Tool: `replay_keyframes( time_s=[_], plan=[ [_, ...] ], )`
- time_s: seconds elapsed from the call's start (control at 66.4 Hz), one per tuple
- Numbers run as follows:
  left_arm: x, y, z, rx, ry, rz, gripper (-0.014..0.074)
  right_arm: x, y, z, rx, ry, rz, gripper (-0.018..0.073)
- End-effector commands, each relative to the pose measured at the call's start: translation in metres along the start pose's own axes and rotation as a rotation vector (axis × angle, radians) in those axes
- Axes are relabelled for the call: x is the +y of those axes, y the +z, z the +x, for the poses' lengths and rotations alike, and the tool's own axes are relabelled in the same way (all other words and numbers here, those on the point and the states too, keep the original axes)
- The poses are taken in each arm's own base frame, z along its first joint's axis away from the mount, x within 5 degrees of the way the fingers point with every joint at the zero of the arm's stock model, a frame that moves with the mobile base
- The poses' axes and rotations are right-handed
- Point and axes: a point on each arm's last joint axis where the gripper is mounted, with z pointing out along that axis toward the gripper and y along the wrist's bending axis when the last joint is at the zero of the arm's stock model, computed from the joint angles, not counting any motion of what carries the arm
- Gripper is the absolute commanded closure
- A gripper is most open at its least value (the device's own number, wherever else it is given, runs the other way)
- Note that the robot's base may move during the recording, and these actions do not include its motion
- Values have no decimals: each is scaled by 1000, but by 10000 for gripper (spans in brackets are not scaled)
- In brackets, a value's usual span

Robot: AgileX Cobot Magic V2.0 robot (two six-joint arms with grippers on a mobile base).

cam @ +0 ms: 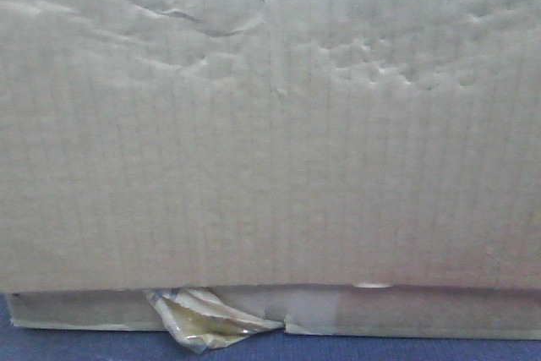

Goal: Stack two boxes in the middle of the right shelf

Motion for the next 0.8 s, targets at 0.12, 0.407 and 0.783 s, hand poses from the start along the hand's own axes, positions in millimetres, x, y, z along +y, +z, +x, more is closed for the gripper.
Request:
replay_keyframes(
  time_s=[0.12, 0.407, 0.783],
  plan=[
    [-6, 4, 0, -4, -11, 29, 707, 0, 0, -2, -24, -6, 4, 721],
    [-8, 4, 1, 7, 3, 57, 653, 0, 0, -2, -24, -6, 4, 721],
    [-10, -8, -5, -5, 10, 75, 242, 0, 0, -2, -24, -6, 4, 721]
  ],
)
